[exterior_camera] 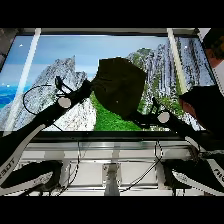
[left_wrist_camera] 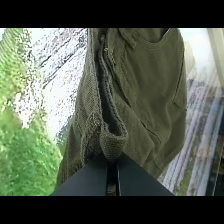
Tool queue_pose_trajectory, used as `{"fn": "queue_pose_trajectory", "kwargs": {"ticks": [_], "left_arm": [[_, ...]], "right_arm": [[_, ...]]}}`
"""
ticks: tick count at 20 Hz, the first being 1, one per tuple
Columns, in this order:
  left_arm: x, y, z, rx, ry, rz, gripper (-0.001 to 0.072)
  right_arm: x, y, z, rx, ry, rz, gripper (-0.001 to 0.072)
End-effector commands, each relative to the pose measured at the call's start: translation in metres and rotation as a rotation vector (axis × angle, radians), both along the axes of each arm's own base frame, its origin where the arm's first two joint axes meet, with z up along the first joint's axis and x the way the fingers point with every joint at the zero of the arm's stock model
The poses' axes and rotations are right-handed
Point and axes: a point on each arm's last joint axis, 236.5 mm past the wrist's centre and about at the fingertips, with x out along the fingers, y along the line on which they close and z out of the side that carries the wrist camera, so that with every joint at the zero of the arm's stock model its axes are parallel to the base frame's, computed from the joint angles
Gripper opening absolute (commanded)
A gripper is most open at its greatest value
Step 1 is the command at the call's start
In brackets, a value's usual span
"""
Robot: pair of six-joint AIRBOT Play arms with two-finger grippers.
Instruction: Fold the clothes and pants, and hang the long-sleeved shirts on hangers.
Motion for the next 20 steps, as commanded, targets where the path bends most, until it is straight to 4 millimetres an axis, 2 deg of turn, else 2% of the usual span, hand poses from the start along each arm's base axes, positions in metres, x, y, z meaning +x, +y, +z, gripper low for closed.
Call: {"fn": "queue_pose_trajectory", "kwargs": {"ticks": [1,4,9,11,13,15,16,17,19,20], "left_arm": [[0.0,0.0,0.001,-0.001,-0.002,0.0,0.0022],[0.0,0.0,0.001,-0.001,-0.002,0.0,0.0022],[0.0,0.0,0.001,0.0,-0.002,0.0,0.0022],[0.0,0.0,0.001,0.0,-0.002,0.0,0.0022],[0.0,0.0,0.001,-0.001,-0.002,0.0,0.0022],[0.0,0.0,0.001,0.0,-0.002,0.0,0.0022],[0.001,0.0,0.001,0.0,-0.004,0.002,0.0021],[0.004,0.004,0.003,0.003,-0.014,0.017,0.0021],[0.016,0.022,0.019,0.023,-0.086,0.082,0.002],[0.024,0.031,0.038,0.062,-0.16,0.096,0.002]], "right_arm": [[0.01,-0.006,0.001,-0.001,-0.024,-0.016,0.0464],[0.013,-0.004,0.002,0.011,-0.029,-0.035,0.0461],[0.019,0.02,0.003,0.134,-0.029,-0.038,0.0447],[0.023,0.024,0.005,0.156,-0.039,-0.04,0.0445],[0.026,0.025,0.008,0.157,-0.055,-0.027,0.0413],[0.036,0.027,0.017,0.154,-0.098,-0.009,0.0321],[0.04,0.029,0.022,0.159,-0.11,-0.003,0.0107],[0.04,0.034,0.028,0.176,-0.111,0.011,0.0017],[0.034,0.043,0.038,0.193,-0.111,0.078,0.0016],[0.028,0.046,0.044,0.197,-0.115,0.117,0.0016]]}}
